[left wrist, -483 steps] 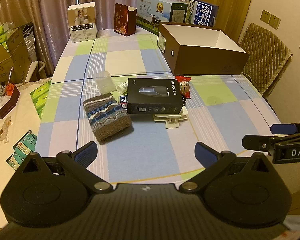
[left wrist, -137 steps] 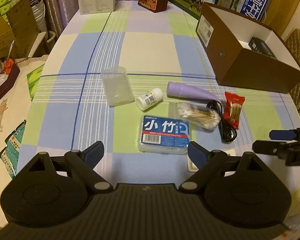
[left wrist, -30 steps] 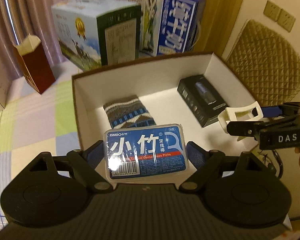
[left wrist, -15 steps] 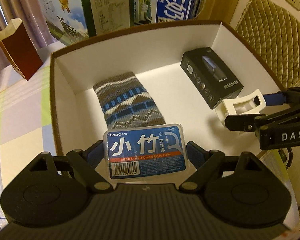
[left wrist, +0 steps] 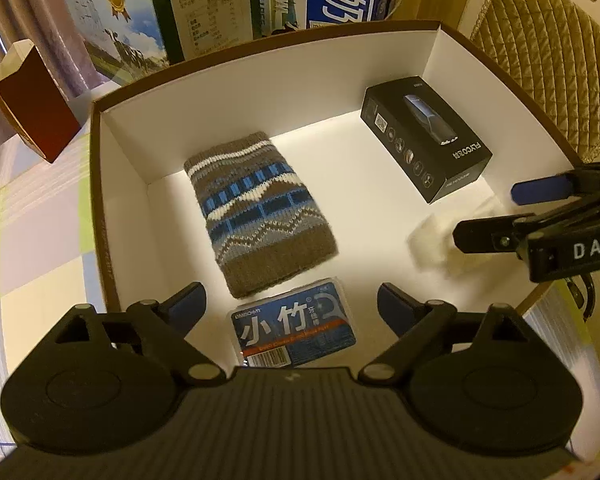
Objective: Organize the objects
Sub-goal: 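Lower the toothpick box and white holder into the brown box and open both tools, then withdraw both tools from the brown box toward the remaining table items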
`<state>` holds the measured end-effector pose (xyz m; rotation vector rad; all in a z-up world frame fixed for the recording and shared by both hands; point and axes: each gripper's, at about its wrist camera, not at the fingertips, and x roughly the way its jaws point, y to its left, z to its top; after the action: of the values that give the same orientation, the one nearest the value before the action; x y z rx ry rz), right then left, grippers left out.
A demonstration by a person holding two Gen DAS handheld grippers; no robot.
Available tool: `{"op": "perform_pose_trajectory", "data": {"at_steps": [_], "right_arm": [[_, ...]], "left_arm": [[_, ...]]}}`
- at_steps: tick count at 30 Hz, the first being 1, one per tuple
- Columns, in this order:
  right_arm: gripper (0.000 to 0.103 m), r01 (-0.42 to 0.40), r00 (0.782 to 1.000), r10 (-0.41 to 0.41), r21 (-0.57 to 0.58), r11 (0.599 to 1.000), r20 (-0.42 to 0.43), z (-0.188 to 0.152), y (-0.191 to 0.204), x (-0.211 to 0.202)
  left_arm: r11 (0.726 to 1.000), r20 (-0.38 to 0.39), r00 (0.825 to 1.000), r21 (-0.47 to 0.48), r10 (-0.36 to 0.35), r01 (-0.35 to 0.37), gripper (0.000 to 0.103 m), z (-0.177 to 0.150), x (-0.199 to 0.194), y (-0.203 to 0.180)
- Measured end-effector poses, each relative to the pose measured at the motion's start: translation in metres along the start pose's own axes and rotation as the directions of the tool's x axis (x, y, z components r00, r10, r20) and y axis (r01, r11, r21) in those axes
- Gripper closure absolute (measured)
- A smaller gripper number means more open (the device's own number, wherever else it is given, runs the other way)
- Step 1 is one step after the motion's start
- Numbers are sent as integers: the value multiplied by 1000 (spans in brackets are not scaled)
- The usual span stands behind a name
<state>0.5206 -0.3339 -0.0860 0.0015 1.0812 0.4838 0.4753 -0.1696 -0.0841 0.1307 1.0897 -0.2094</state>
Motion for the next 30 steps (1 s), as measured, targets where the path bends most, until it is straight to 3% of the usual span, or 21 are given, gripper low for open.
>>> {"op": "perform_pose_trajectory", "data": {"at_steps": [6, 18, 30], "right_arm": [[2, -7, 1000, 8, -28, 1000, 24, -2, 3, -14], [2, -15, 993, 19, -35, 999, 120, -18, 8, -61], [2, -27, 976, 28, -11, 1000, 214, -49, 24, -109]], "left_arm": [[1000, 27, 1000, 3, 8, -8, 11, -1, -13, 3], [999, 125, 992, -37, -8, 13, 9, -7, -65, 13], [995, 216, 976, -96, -14, 35, 7, -41, -131, 27]]}}
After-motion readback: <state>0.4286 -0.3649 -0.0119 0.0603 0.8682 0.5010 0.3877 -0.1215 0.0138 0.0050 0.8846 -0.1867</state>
